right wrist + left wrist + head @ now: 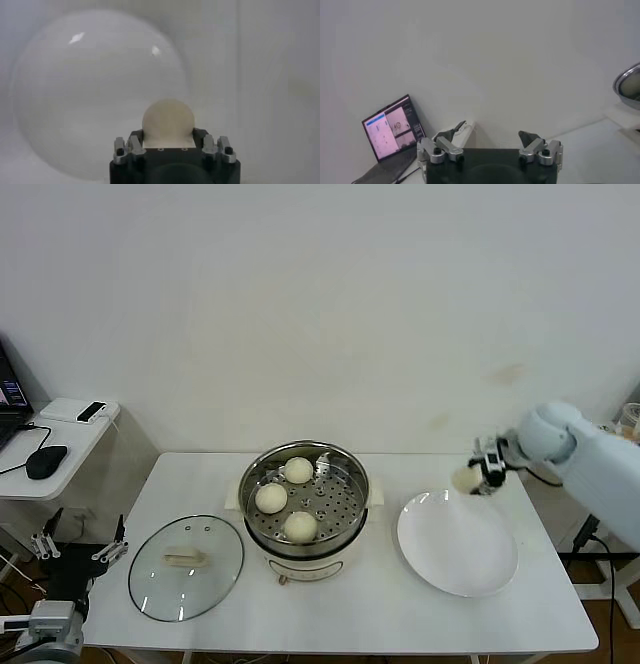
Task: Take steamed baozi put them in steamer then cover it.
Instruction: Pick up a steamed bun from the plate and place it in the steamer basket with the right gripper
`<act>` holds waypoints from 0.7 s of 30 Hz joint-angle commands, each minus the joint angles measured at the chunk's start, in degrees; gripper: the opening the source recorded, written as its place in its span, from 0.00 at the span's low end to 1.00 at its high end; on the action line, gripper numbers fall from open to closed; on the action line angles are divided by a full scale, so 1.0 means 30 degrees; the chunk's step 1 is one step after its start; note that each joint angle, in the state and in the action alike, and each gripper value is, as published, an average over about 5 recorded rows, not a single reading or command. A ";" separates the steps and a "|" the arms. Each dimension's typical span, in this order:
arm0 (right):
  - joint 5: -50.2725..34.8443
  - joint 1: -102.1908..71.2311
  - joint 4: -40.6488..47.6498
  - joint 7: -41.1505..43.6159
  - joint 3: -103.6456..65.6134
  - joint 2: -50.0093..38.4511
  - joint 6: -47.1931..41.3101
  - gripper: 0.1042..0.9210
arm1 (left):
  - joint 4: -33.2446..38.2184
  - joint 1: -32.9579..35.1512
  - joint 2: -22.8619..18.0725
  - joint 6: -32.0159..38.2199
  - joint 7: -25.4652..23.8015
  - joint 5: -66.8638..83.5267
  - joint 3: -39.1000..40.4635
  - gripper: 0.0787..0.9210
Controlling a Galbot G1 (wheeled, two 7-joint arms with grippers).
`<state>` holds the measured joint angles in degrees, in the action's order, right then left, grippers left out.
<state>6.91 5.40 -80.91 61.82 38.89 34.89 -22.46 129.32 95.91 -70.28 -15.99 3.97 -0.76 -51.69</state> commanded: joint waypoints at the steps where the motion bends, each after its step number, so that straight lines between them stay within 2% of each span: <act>1: -0.5645 0.7447 -0.2966 -0.1201 0.5688 0.2368 -0.3065 0.63 | -0.0043 -0.0006 -0.0018 0.0022 0.0014 -0.0146 0.0129 0.88; 12: -1.0214 0.8427 -0.1526 -0.3588 0.7329 0.8346 -0.5300 0.63 | -0.0166 0.0007 -0.0250 0.0061 0.0029 -0.0268 0.0085 0.88; 21: -1.0972 0.6349 -0.0171 -0.4874 0.7824 0.9997 -0.6364 0.63 | -0.0384 -0.0013 -0.0272 0.0137 0.0038 -0.0229 -0.0143 0.88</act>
<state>-19.21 25.30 -84.07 51.86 58.40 55.95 -36.87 128.63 96.00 -71.11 -15.66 4.04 -1.46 -52.02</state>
